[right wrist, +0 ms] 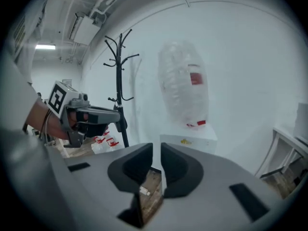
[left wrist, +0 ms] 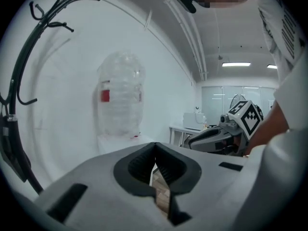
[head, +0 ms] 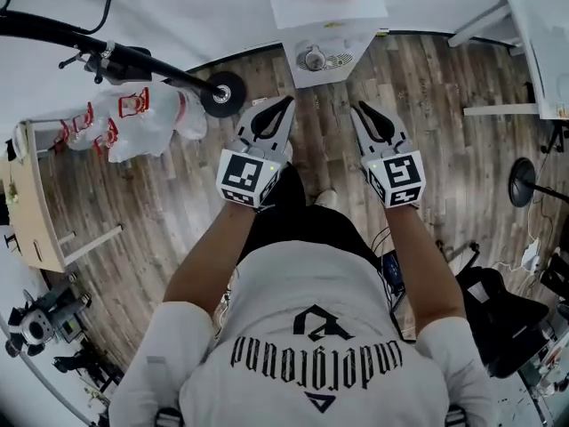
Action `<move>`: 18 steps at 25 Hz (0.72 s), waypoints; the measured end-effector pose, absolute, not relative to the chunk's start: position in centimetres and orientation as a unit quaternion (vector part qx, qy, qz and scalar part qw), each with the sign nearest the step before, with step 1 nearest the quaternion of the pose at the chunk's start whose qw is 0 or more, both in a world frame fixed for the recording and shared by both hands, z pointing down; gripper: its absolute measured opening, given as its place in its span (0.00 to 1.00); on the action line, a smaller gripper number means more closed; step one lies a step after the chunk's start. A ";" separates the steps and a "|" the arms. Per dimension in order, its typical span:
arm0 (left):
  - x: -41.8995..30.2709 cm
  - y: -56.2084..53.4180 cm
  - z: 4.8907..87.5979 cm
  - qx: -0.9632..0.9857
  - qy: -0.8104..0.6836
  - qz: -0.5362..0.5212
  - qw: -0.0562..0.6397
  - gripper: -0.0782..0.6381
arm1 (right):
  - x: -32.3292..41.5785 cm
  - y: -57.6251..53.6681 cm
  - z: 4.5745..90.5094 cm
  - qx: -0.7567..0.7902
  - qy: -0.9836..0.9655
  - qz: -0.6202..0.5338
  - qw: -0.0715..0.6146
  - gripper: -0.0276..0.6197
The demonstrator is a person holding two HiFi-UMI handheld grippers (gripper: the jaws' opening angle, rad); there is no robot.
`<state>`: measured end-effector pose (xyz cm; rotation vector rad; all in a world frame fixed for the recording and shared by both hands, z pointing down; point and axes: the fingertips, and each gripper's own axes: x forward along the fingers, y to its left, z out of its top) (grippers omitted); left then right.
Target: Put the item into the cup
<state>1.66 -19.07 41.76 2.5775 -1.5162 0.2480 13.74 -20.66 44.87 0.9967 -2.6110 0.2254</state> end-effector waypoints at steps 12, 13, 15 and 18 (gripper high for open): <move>5.8 -10.2 31.9 0.867 -0.497 0.036 0.018 0.12 | 18.6 -11.7 33.8 0.351 -0.930 0.019 0.104 0.05; 5.9 -9.8 31.4 0.867 -0.496 0.035 0.012 0.12 | 18.7 -11.4 33.1 0.350 -0.931 0.016 0.097 0.05; 6.2 -8.7 30.6 0.867 -0.497 0.035 0.006 0.12 | 19.0 -10.6 31.9 0.344 -0.935 0.009 0.086 0.05; 6.2 -7.3 29.1 0.865 -0.502 0.026 0.008 0.12 | 19.5 -9.4 30.2 0.339 -0.938 -0.002 0.074 0.05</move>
